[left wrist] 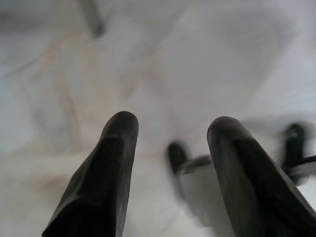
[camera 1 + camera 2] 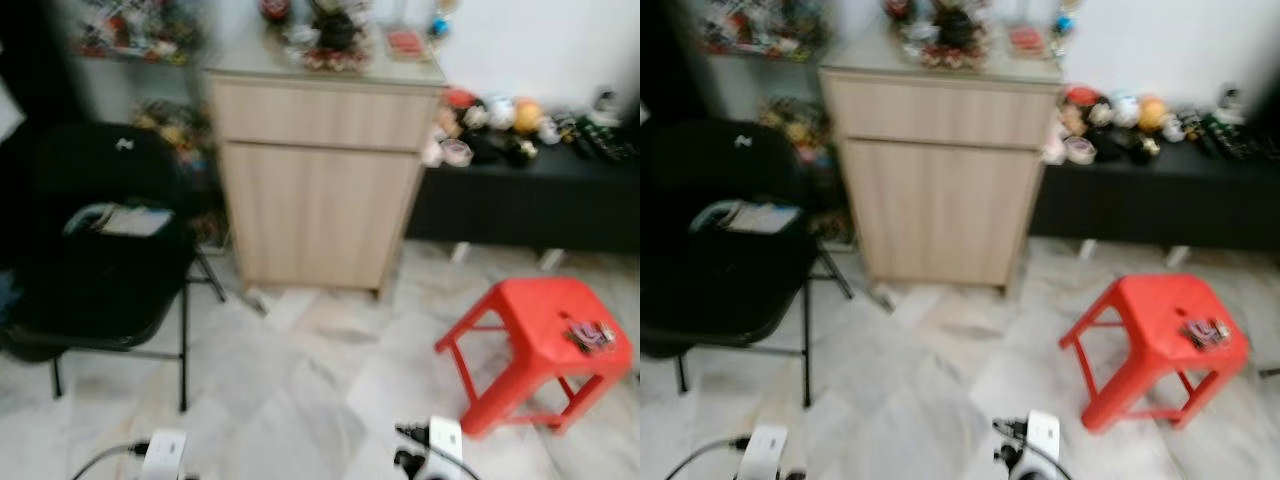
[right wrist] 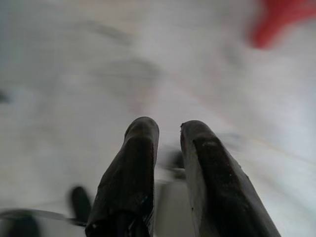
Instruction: Hang keys on a hook
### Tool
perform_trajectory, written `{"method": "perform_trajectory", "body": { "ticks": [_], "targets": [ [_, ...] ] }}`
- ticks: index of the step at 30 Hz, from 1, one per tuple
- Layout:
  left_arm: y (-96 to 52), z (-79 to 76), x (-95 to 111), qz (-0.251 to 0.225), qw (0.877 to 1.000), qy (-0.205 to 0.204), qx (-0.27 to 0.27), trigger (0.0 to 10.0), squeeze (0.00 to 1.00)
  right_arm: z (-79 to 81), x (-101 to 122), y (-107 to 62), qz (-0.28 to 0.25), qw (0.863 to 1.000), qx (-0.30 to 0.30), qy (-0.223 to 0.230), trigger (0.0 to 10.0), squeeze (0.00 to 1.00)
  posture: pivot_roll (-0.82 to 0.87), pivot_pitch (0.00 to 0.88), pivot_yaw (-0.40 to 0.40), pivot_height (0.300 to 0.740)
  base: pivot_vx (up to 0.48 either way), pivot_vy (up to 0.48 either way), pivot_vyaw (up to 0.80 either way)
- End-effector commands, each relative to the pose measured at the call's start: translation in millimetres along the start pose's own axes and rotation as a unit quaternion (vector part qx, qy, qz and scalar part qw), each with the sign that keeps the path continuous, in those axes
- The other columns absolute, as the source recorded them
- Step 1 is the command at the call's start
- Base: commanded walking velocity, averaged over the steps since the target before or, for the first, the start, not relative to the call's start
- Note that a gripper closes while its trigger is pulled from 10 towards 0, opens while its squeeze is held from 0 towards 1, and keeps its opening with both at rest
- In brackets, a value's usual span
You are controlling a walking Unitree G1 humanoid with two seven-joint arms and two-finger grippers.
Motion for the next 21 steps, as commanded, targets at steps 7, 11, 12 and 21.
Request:
{"method": "perform_trajectory", "body": {
  "ticks": [7, 11, 12, 21],
  "targets": [
    [-2.8, 6.1, -10.9, 0.013, 1.000, 0.001, 0.007, 10.0, 0.00, 5.2, 3.9, 1.1, -0.003, 1.000, 0.008, -0.015, 10.0, 0.00, 0.07, 0.000, -0.065, 0.740, 0.000, -0.416, 0.00],
    [-2.7, 5.4, -10.8, 0.013, 1.000, 0.001, 0.007, 10.0, 0.00, 3.9, 4.2, 0.9, -0.007, 1.000, 0.005, -0.011, 10.0, 0.00, 0.07, 0.000, -0.062, 0.740, 0.000, -0.413, 0.00],
    [-2.6, 5.1, -10.5, 0.012, 1.000, 0.003, 0.006, 10.0, 0.00, 3.1, 4.9, 0.8, -0.011, 1.000, 0.004, -0.005, 10.0, 0.00, 0.07, 0.000, -0.062, 0.740, 0.000, -0.416, 0.00],
    [-2.3, 2.8, -10.3, 0.010, 1.000, -0.007, 0.005, 10.0, 0.00, -0.7, 7.0, 0.7, -0.015, 1.000, -0.010, -0.013, 10.0, 0.00, 0.07, 0.000, -0.058, 0.740, 0.000, -0.322, 0.00]
  ]
}}
Point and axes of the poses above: a point about 5 cm out from each wrist's last joint towards the gripper, its own y axis pointing out of the wrist towards the gripper, its own x axis along the axis of the wrist's last joint, z = x × y, the point moved 2 cm from there along y, pointing out of the wrist towards the gripper, and after that the axes turned 8 degrees about -y, right-handed, at the moved point
